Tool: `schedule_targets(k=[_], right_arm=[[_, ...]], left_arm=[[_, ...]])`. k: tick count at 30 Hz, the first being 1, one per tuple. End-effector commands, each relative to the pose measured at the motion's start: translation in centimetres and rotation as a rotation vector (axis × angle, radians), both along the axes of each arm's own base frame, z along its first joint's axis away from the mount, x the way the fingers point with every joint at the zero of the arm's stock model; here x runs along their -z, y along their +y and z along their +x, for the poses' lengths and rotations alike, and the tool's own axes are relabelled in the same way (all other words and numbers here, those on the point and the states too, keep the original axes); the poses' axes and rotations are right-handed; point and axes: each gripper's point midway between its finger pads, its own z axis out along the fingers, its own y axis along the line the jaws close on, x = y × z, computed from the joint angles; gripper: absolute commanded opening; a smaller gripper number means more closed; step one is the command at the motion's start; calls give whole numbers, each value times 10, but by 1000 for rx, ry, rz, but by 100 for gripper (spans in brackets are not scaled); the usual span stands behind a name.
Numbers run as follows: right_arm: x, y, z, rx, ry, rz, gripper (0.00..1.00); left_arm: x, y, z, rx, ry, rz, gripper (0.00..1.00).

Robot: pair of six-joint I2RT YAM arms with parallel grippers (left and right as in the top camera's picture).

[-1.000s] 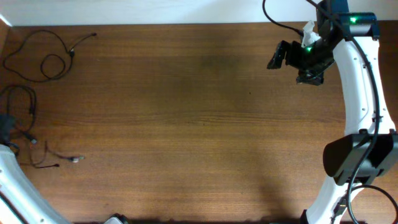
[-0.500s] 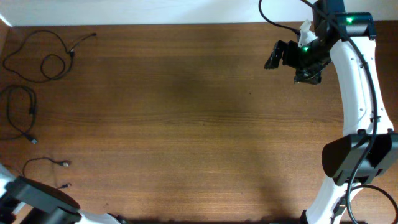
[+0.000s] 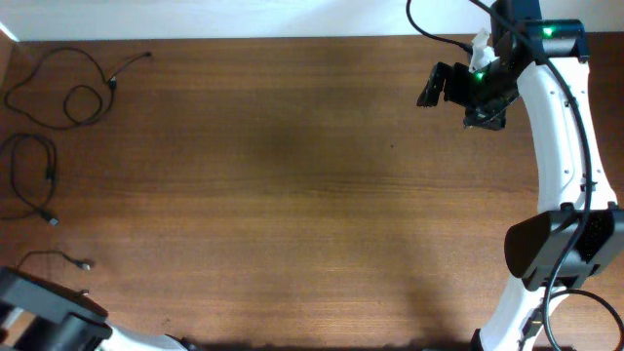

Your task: Untangle cables

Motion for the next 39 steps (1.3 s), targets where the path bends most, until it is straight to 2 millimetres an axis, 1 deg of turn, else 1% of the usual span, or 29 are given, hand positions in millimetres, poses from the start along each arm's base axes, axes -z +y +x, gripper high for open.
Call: schedule_targets(k=[1,3,4,6,7,9,13,14,15,16,17,19,21,22,24,26,27,32,33,34,35,36,37,39], right_arm=[[3,1,1,-8,2,-15,98],[3,2,1,-9,2,-15,98],[3,3,0,-11,2,-15,98],[3,3,0,-9,4,-14,98],[3,3,0,-9,3,-14,98],[3,3,0,-9,3,-14,98],[3,3,0,-9,3,-14,98],[3,3,0,-9,3,-14,98],[3,3,0,-9,4,-15,98],[3,3,0,-9,4,-14,98],[3,3,0,-9,4,-14,98],[3,3,0,-9,4,-14,98],[3,3,0,-9,4,-14,98],[3,3,0,-9,4,-14,98],[3,3,0,-9,5,-14,98],[3,3,0,-10,5,-14,98],[3,3,0,-10,4,-14,98],[3,3,0,-9,4,-15,98],[3,3,0,-9,5,-15,98],[3,3,0,-10,4,-14,98],[3,3,0,-10,4,-15,98],[3,3,0,-9,3,-15,98],[3,3,0,-9,3,-15,98],[3,3,0,-9,5,-15,98]], left_arm=[[40,4,0,-18,50,-71,2],[57,3,2,-11,58,-112,1],[68,1,3,-9,69,-141,1],[84,-2,1,-10,95,-183,5],[90,-3,0,-10,105,-198,8],[100,-5,-1,-11,122,-226,9],[116,-8,-3,-10,144,-260,30],[117,-8,-3,-11,145,-262,56],[117,-7,-3,-11,144,-261,78],[117,-7,-2,-9,143,-259,98],[116,-6,-2,-9,142,-258,99],[112,-7,-1,-8,144,-261,99],[101,-5,4,-2,136,-255,99],[95,-5,9,7,118,-253,99],[76,-3,23,30,57,-230,99],[51,-1,39,62,-14,-187,99],[35,0,47,78,-44,-154,99],[-40,-3,75,144,-161,25,99],[-51,-5,80,156,-183,56,100],[-64,-7,85,170,-204,87,94],[-71,-9,88,179,-217,106,72],[-73,-8,88,176,-216,117,51],[-70,-6,86,169,-208,115,33],[-61,-4,82,159,-194,96,8]])
